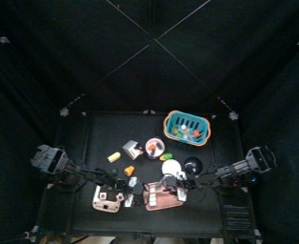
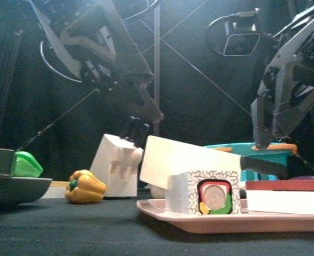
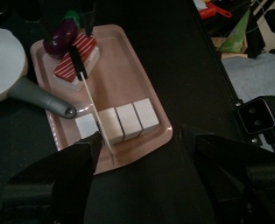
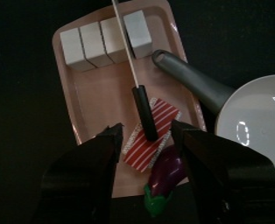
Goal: Cut sushi piece
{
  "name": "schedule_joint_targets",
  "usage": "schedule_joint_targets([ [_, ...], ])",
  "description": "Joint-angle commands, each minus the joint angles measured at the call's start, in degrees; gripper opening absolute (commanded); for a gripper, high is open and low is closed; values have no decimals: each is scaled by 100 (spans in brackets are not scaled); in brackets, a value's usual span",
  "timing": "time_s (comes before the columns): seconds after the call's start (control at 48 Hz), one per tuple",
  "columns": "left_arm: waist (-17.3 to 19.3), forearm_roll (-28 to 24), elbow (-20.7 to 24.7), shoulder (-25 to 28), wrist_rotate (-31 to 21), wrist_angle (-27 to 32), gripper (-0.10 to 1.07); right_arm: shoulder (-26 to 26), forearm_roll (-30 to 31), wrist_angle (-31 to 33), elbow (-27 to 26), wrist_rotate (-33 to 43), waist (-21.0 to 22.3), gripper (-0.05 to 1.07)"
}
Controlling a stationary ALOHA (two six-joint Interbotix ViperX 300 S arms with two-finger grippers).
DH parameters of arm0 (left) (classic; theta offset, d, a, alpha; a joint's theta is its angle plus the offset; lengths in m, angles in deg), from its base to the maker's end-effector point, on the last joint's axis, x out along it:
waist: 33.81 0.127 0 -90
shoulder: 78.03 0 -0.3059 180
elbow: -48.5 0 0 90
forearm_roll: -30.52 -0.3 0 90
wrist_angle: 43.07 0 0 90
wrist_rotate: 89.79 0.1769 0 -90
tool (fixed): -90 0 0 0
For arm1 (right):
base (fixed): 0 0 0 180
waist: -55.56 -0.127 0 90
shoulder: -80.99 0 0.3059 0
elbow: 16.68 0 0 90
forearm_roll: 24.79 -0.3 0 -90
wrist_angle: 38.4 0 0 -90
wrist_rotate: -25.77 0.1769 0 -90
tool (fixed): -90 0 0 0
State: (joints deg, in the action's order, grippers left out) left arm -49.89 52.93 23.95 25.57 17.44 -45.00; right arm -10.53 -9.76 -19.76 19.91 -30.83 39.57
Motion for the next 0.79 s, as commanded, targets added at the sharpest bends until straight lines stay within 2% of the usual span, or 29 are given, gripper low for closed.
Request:
schedule_joint_targets([
  [0.0,-9,-193,264,-97,9,88,102,-70,-26,9,-123,0,0,84],
  [0.25,-9,-527,360,-79,0,281,102,-70,-26,9,-114,0,-9,84],
  [0.417,62,-527,369,-79,0,334,101,-70,-44,9,-114,0,-9,84],
  [0.562,141,-422,396,-158,0,308,101,-70,-114,9,-105,0,-9,84],
  [0.771,299,0,334,-352,0,264,101,-70,-149,9,-105,0,-9,84],
])
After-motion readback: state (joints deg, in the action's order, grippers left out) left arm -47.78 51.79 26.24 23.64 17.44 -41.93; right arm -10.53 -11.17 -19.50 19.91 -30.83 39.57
